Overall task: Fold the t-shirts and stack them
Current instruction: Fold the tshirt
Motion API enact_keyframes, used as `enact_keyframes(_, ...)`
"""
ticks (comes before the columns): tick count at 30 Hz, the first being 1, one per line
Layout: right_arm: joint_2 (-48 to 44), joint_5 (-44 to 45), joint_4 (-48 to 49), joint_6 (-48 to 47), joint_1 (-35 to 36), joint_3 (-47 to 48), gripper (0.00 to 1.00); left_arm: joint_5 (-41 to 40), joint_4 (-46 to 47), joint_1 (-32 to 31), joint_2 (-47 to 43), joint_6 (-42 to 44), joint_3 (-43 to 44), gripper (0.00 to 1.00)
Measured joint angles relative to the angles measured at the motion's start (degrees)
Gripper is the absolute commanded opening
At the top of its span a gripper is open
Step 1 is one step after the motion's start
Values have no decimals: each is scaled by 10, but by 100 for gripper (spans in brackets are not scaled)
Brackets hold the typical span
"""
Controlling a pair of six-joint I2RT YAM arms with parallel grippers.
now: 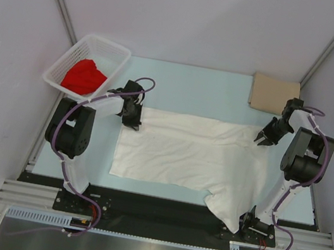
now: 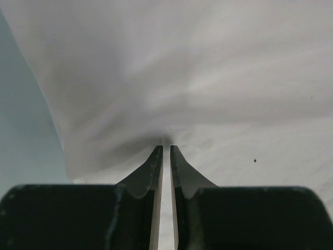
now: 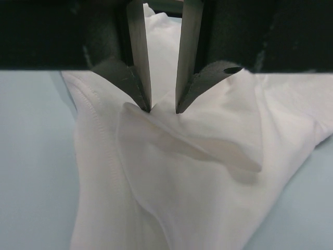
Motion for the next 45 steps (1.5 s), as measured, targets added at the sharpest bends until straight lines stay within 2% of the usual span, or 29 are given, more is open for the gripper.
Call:
enact_keyframes(14, 23, 5, 0, -10, 0, 31, 23, 8, 0, 0, 0, 3, 0, 15)
enact_keyframes(17, 27, 4, 0, -10, 0, 31, 14, 8, 0, 0, 0, 3, 0, 15)
enact_keyframes(19, 27, 0, 0, -10, 0, 31, 0, 8, 0, 0, 0, 3, 0, 15)
enact_keyframes(21, 27, -5, -3, -6, 0, 32, 0, 8, 0, 0, 0, 4, 0, 15)
enact_keyframes(23, 27, -16, -17, 8, 0, 35, 0, 6, 0, 0, 0, 7, 0, 21)
enact_keyframes(28, 2, -74, -68, 80, -7, 29, 0, -3, -1, 0, -4, 15, 0, 38)
enact_keyframes(33, -60, -160, -76, 199, -27, -26, 0, 3, -4, -8, -43, 17, 0, 47)
enact_keyframes(37, -91, -203, -72, 292, -34, -53, 0, 21, 18, -48, -94, 14, -9, 63)
enact_keyframes(41, -119, -219, -70, 358, -31, -67, 0, 69, 93, -111, -146, 10, -54, 65)
enact_keyframes(45, -139, -233, -57, 408, -32, -69, 0, 147, 169, -150, -151, -10, -69, 56)
